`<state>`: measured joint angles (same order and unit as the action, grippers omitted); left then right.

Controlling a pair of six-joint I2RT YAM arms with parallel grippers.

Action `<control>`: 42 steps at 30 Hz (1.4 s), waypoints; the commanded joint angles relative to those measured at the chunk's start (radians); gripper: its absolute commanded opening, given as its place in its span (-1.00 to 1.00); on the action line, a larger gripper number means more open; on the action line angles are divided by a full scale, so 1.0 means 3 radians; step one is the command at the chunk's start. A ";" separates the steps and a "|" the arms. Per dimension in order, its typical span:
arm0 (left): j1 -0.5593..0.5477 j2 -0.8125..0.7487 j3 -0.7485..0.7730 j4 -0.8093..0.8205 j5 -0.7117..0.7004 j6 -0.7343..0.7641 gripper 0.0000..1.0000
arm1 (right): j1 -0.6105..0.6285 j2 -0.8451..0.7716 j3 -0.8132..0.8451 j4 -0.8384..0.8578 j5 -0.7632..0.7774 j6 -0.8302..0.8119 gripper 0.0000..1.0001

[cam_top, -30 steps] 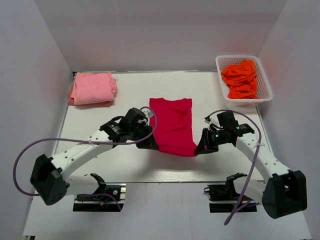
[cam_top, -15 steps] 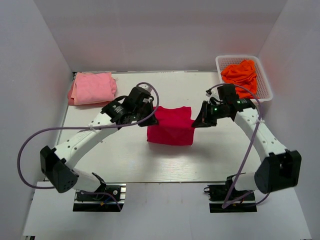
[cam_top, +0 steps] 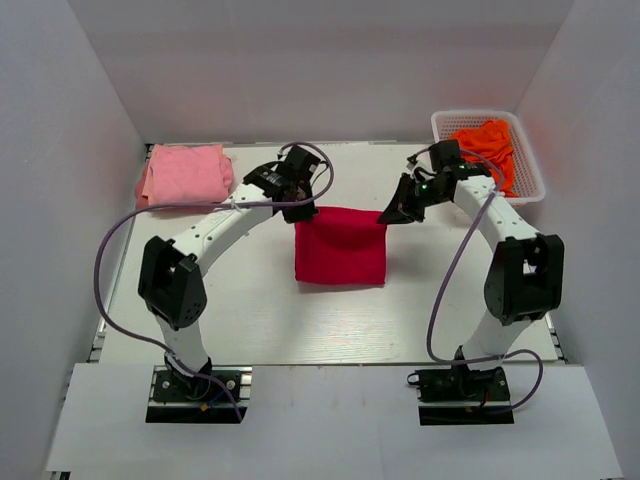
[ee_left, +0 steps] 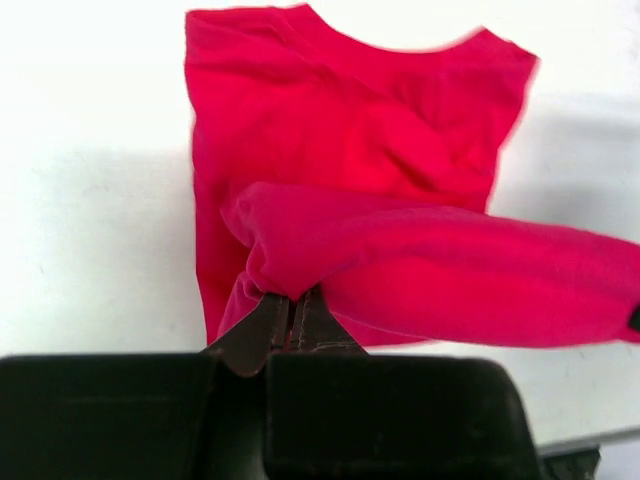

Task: Fold and stack the t-shirts
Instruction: Fold the long partially folded tshirt into a neat square, then put the neatly folded tshirt into the corner of the board with the left arm

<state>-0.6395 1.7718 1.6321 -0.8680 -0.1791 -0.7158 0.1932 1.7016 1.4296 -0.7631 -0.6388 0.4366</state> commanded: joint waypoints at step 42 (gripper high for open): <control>0.0409 0.0292 -0.0284 0.1144 0.1676 0.0208 1.00 | -0.0020 0.0734 0.0230 0.1689 -0.0269 0.0569 0.81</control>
<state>-0.5056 1.9545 1.6436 -0.6495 0.1913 -0.6189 0.1761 1.9007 1.5185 -0.3977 -0.6567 0.5560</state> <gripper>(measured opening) 0.995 0.904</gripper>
